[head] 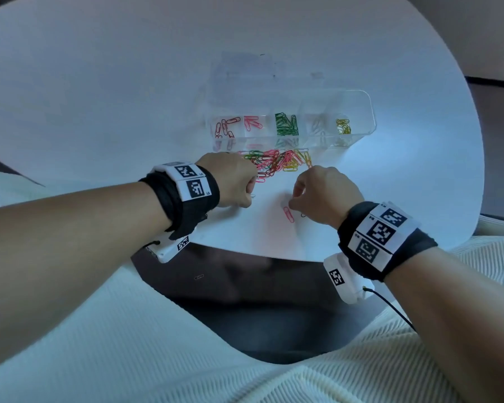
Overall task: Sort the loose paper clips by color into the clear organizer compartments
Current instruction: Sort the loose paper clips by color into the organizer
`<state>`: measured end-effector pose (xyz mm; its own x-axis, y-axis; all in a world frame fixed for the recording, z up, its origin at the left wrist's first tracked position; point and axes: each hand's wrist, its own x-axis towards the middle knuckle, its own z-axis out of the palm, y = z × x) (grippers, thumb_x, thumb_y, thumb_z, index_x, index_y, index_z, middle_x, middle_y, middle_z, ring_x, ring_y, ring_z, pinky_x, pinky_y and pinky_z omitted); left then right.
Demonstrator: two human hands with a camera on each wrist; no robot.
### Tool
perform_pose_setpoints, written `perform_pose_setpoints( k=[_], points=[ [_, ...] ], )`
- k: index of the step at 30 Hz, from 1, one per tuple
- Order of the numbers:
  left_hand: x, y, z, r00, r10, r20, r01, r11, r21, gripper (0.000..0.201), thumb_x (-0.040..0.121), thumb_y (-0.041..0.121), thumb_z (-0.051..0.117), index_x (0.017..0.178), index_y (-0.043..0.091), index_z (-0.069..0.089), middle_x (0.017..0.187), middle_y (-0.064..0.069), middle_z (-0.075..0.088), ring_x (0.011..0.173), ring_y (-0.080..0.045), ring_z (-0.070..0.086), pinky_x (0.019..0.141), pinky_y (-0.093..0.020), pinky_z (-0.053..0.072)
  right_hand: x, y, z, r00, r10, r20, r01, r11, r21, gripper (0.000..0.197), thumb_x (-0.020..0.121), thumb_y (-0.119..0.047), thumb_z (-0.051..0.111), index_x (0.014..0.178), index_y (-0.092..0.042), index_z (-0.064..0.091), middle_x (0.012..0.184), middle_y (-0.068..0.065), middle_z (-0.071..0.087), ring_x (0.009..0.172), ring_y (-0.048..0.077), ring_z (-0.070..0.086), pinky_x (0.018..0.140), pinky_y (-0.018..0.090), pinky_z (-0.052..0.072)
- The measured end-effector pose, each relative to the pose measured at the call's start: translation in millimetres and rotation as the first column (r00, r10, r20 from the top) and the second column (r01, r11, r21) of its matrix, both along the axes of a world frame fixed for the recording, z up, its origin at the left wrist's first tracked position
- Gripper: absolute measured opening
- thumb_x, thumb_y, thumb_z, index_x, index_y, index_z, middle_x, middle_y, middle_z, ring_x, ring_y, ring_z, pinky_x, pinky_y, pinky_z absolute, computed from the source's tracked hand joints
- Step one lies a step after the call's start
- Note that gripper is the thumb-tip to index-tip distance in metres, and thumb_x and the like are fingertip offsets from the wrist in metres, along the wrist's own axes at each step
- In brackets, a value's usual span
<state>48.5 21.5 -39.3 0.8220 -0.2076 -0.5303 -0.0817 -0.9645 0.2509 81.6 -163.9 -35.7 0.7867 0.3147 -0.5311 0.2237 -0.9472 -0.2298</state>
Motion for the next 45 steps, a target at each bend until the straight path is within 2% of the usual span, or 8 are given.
perform_pose_setpoints(
  k=[5,8,10,13,17,27,36,45],
  points=[
    [-0.9,-2.4,6.1,1.0,-0.029,0.005,0.029,0.999,0.046,0.02,0.086,0.035,0.043,0.077,0.018,0.046,0.068,0.001,0.049,0.062,-0.022,0.042,0.056,-0.03,0.032,9.6,1.1,29.5,0.984,-0.13,-0.126,0.165,0.932,0.324,0.014,0.088,-0.022,0.058,0.075,-0.018,0.059,0.057,-0.006,0.052,0.046,0.008,0.047,0.041,0.018,0.033],
    [9.4,-6.9,31.4,0.992,0.116,0.045,-0.102,0.967,-0.234,0.025,0.084,0.031,0.031,0.064,0.017,0.035,0.061,0.0,0.04,0.059,-0.021,0.036,0.055,-0.031,0.028,21.2,-5.1,55.0,0.762,-0.33,-0.558,0.637,0.537,0.552,0.025,0.09,-0.015,0.045,0.065,-0.019,0.04,0.052,-0.004,0.031,0.041,0.014,0.023,0.041,0.02,0.02],
    [15.7,-9.0,49.6,0.946,0.306,-0.104,-0.305,0.74,-0.6,0.02,0.076,0.022,0.032,0.056,0.017,0.031,0.051,0.002,0.032,0.05,-0.018,0.024,0.048,-0.028,0.021,33.4,-12.6,70.9,0.587,-0.265,-0.765,0.808,0.257,0.531,0.025,0.089,-0.017,0.036,0.065,-0.021,0.032,0.057,-0.002,0.019,0.045,0.015,0.013,0.046,0.025,0.013],
    [16.7,-9.8,69.7,0.729,0.364,-0.579,-0.658,0.143,-0.739,0.017,0.068,0.014,0.029,0.053,0.02,0.031,0.043,0.0,0.025,0.047,-0.014,0.008,0.047,-0.024,0.013,52.1,-21.7,87.1,0.518,-0.218,-0.827,0.855,0.106,0.508,0.029,0.091,-0.023,0.032,0.062,-0.021,0.028,0.057,-0.003,0.014,0.046,0.015,0.011,0.047,0.027,0.012],
    [10.8,-20.0,80.8,0.618,0.304,-0.725,-0.734,-0.107,-0.671,0.014,0.067,0.009,0.022,0.057,0.016,0.028,0.041,-0.008,0.034,0.037,-0.012,0.006,0.05,-0.03,0.007,60.8,-27.0,90.9,0.511,-0.201,-0.836,0.859,0.091,0.503,0.027,0.087,-0.015,0.033,0.061,-0.02,0.028,0.055,-0.001,0.026,0.046,0.017,0.019,0.043,0.025,0.023],
    [49.1,-56.2,84.1,0.452,0.608,-0.652,-0.796,-0.055,-0.603,0.016,0.077,0.007,0.033,0.065,0.018,0.036,0.051,0.004,0.015,0.04,-0.011,0.006,0.045,-0.017,0.008,73.1,-34.4,73.1,0.296,-0.342,-0.892,0.928,-0.12,0.354,0.012,0.094,-0.017,0.048,0.099,-0.006,0.046,0.094,0.013,0.054,0.082,0.025,0.062,0.07,0.028,0.052],
    [84.9,-79.4,75.0,0.351,0.669,-0.655,-0.823,-0.112,-0.556,0.017,0.086,0.01,0.038,0.087,0.005,0.054,0.06,0.0,0.03,0.045,-0.011,0.022,0.042,-0.019,0.018,79.5,-28.8,74.3,0.318,-0.195,-0.928,0.943,-0.034,0.33,0.087,0.091,-0.053,0.054,0.147,0.005,0.021,0.144,0.011,0.04,0.128,0.021,0.046,0.11,0.033,0.034],
    [100.9,-96.6,74.1,0.337,0.695,-0.635,-0.827,-0.104,-0.552,0.015,0.084,-0.002,0.041,0.072,0.005,0.046,0.07,-0.009,0.043,0.065,-0.022,0.046,0.066,-0.028,0.048,89.1,-32.4,72.5,0.373,-0.373,-0.85,0.899,-0.082,0.431,0.057,0.097,-0.043,0.051,0.141,-0.007,0.04,0.131,0.022,0.051,0.123,0.031,0.052,0.097,0.034,0.046]
  ],
)
